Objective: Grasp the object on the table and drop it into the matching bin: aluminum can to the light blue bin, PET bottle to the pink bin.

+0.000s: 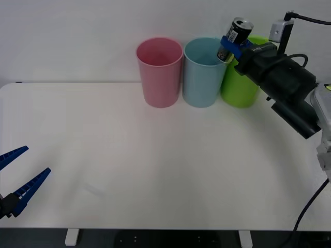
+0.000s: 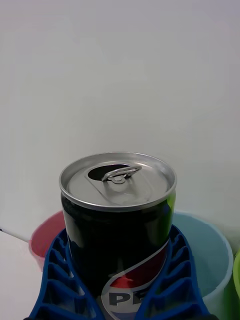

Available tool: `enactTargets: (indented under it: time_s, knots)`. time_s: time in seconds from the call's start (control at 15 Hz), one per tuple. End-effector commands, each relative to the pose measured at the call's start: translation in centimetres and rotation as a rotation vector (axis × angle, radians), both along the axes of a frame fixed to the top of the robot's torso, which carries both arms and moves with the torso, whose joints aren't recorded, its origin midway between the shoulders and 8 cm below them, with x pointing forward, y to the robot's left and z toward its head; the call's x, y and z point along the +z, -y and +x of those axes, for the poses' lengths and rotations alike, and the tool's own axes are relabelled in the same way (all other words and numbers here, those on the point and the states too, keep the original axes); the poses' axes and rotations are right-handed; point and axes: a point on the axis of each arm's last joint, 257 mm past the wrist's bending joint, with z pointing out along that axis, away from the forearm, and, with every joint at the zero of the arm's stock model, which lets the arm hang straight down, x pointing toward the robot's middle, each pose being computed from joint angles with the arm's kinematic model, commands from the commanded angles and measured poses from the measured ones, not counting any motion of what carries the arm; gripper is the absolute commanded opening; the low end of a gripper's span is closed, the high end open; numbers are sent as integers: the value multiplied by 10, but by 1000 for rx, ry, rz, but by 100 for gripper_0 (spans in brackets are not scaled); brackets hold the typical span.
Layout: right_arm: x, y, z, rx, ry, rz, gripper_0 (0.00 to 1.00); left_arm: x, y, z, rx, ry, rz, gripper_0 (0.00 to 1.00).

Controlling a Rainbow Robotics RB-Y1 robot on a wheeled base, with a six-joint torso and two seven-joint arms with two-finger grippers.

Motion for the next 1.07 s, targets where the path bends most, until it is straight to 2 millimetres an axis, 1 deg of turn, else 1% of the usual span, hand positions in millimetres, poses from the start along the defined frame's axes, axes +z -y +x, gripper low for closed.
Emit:
enactTargets:
  time_s: [0.07, 0.33, 0.47, 0.67, 0.73, 0.8, 1.07]
  knots:
    - [1, -11, 29, -9, -29, 3, 0, 0, 0, 0, 0, 0, 0, 100]
    - [6, -23, 65, -60, -55, 12, 0, 0, 0, 0, 0, 0, 0, 100]
    - [5, -27, 83, -95, -76, 19, 0, 0, 0, 0, 0, 0, 0, 100]
    - [4, -33, 103, -151, -100, 26, 0, 0, 0, 0, 0, 0, 0, 100]
    - [3, -36, 108, -170, -108, 30, 0, 0, 0, 0, 0, 0, 0, 100]
    - [4, -35, 112, -190, -107, 32, 0, 0, 0, 0, 0, 0, 0, 100]
    - [5, -39, 114, -198, -106, 27, 0, 0, 0, 0, 0, 0, 0, 100]
